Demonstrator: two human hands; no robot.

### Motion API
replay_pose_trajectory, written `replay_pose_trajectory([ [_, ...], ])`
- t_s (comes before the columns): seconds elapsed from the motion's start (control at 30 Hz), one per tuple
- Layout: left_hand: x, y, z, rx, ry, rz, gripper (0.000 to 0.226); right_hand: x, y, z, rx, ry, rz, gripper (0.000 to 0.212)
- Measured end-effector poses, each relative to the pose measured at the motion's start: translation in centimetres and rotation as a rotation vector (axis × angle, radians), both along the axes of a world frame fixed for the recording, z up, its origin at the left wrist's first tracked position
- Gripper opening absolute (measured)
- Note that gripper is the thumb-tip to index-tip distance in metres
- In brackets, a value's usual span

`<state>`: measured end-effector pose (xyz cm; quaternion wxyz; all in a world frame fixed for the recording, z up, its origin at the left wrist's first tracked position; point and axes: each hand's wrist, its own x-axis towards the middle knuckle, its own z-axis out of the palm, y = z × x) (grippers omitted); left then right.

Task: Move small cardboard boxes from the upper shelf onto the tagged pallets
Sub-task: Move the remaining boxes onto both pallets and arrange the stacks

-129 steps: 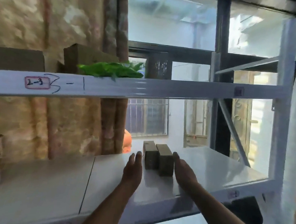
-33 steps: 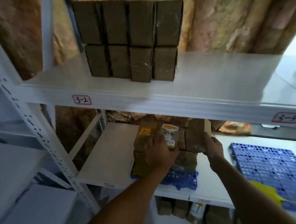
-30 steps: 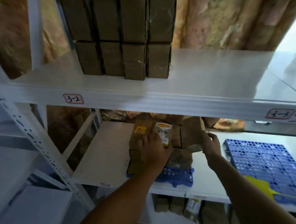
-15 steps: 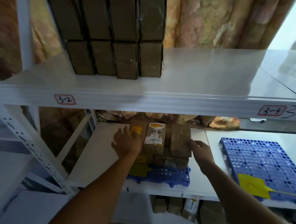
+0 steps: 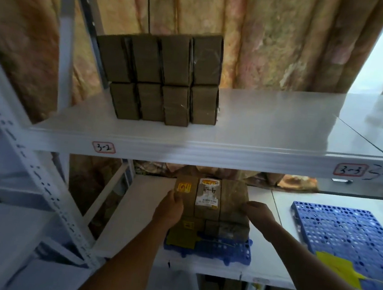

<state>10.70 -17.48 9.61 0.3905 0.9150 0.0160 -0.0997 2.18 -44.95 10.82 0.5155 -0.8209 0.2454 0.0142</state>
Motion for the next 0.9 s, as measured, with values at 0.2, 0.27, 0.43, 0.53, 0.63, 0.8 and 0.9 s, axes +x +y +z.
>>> replay_pose_trajectory([
  [0.2,-2.4,0.7,2.1,-0.015,-0.051,-0.043,0.056,-2.7,1.3,2.9,-0.096,-0.035,0.009,0.044],
  [0.27,-3.4,0.9,3.6,-0.017,-0.072,-0.073,0.052,-4.0,1.7,4.2,-0.126,-0.048,0.007,0.047],
  [0.43,-7.4,2.6,8.8,0.004,-0.166,-0.203,0.053,-8.1,4.1,8.3,-0.173,-0.152,0.113,0.037],
  [0.53,-11.1,4.3,12.6,0.005,-0.260,-0.317,0.052,-11.0,6.9,11.6,-0.254,-0.248,0.207,0.036],
  [0.63,-14.5,5.9,16.0,-0.071,-0.445,-0.367,0.052,-13.5,10.5,14.9,-0.343,-0.338,0.238,0.038],
  [0.8,-18.4,8.4,20.6,-0.453,-0.635,-0.219,0.045,-15.3,15.8,20.0,-0.407,-0.558,0.237,0.035],
  [0.9,-18.0,9.8,23.5,-0.562,-0.656,-0.085,0.034,-15.0,18.1,22.4,-0.442,-0.696,0.156,0.036],
])
